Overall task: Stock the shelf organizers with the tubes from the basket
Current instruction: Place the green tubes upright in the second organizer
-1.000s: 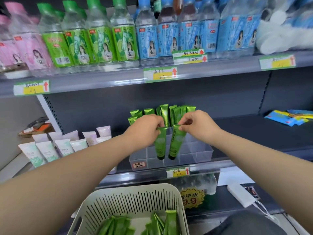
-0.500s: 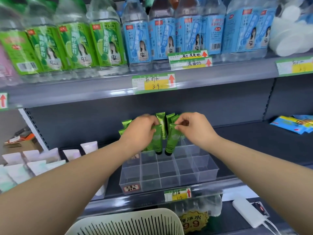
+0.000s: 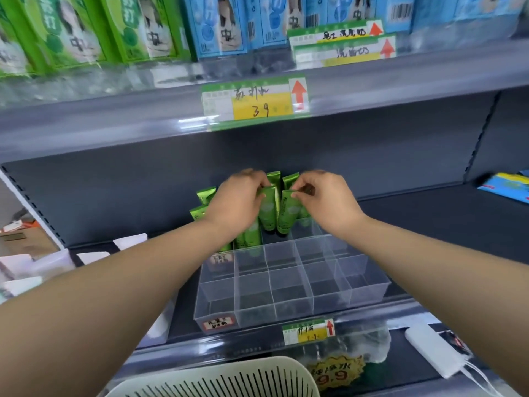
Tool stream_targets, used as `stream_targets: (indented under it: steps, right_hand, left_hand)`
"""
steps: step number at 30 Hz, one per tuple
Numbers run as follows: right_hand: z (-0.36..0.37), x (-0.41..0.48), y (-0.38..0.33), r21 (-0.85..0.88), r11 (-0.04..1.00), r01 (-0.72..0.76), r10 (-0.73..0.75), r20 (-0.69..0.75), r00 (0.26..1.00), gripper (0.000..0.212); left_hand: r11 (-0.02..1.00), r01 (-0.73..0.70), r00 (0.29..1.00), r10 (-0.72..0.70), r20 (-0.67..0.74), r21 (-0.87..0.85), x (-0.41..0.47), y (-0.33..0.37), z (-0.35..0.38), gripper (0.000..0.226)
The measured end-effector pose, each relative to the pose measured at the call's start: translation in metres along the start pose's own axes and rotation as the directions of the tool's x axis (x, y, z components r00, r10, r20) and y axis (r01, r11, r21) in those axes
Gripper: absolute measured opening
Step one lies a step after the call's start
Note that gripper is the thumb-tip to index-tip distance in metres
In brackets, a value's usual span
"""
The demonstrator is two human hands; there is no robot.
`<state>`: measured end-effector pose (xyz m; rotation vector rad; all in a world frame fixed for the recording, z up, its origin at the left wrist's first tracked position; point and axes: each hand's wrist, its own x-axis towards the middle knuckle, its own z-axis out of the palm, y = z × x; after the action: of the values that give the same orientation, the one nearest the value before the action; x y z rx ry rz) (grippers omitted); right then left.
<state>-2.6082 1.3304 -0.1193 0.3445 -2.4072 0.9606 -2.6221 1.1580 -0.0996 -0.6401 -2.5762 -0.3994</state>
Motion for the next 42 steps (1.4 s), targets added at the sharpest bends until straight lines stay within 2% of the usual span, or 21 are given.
stream_targets:
  steps: [6, 21, 33, 37, 42]
  right_hand:
    - [0.016, 0.006, 0.012, -0.003, 1.000, -0.016, 0.016, 0.063, 0.998, 0.005]
    - [0.040, 0.012, 0.025, -0.080, 0.996, -0.044, 0.055, 0.142, 0.988, 0.021]
    - [0.041, 0.009, 0.016, -0.124, 0.990, -0.065, 0.078, 0.104, 0.992, 0.047]
    - [0.041, 0.001, 0.009, -0.133, 0.990, -0.049, 0.063, 0.105, 0.992, 0.046]
    - [0.040, -0.015, -0.002, -0.166, 0.985, -0.054, 0.090, 0.219, 0.972, 0.051]
  left_hand:
    - [0.998, -0.052, 0.997, 0.051, 0.057, 0.019, 0.007, -0.005, 0.022, 0.019]
    - [0.999, 0.010, 0.993, -0.014, 0.119, 0.036, 0.013, -0.018, 0.053, 0.025]
    - [0.997, 0.047, 0.990, -0.056, 0.128, 0.068, 0.006, -0.025, 0.043, 0.042]
    - [0.997, 0.039, 0.987, -0.049, 0.151, 0.069, -0.004, -0.024, 0.034, 0.045]
    - [0.983, -0.013, 0.980, -0.024, 0.196, 0.183, -0.023, -0.024, 0.021, 0.047]
